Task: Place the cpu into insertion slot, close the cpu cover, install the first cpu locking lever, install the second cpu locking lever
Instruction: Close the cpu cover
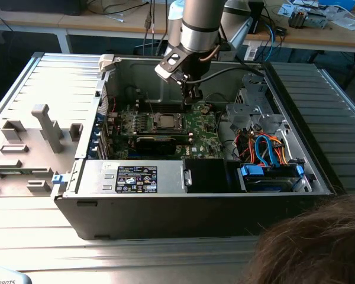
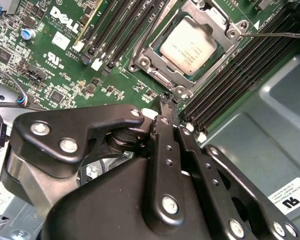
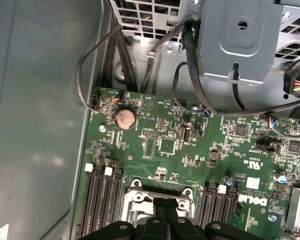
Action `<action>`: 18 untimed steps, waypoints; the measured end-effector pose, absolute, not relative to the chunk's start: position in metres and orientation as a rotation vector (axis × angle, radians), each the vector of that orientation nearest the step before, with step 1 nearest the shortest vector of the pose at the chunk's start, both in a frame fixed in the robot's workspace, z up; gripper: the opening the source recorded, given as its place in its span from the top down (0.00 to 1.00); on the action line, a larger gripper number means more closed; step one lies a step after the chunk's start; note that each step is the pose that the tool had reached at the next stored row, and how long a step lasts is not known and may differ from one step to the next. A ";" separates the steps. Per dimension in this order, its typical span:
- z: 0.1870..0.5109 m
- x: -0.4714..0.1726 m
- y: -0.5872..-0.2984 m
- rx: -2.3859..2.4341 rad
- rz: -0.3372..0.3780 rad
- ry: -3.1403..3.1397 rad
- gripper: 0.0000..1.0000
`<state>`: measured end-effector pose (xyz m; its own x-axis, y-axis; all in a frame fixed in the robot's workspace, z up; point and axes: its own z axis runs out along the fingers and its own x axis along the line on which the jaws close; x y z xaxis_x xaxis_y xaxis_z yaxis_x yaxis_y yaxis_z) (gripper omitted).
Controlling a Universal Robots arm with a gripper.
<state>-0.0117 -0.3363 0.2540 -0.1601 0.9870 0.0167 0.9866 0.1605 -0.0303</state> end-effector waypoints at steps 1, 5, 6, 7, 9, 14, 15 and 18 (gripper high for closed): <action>0.254 -0.012 -0.336 -2.015 0.019 -2.368 0.89; 0.254 -0.013 -0.336 -2.015 0.019 -2.368 0.89; 0.254 -0.013 -0.336 -2.015 0.019 -2.368 0.89; 0.254 -0.013 -0.336 -2.015 0.019 -2.368 0.89; 0.254 -0.013 -0.336 -2.015 0.019 -2.368 0.89; 0.253 -0.016 -0.336 -2.015 0.019 -2.368 0.89; 0.253 -0.017 -0.336 -2.015 0.019 -2.368 0.89; 0.253 -0.022 -0.336 -2.015 0.019 -2.368 0.89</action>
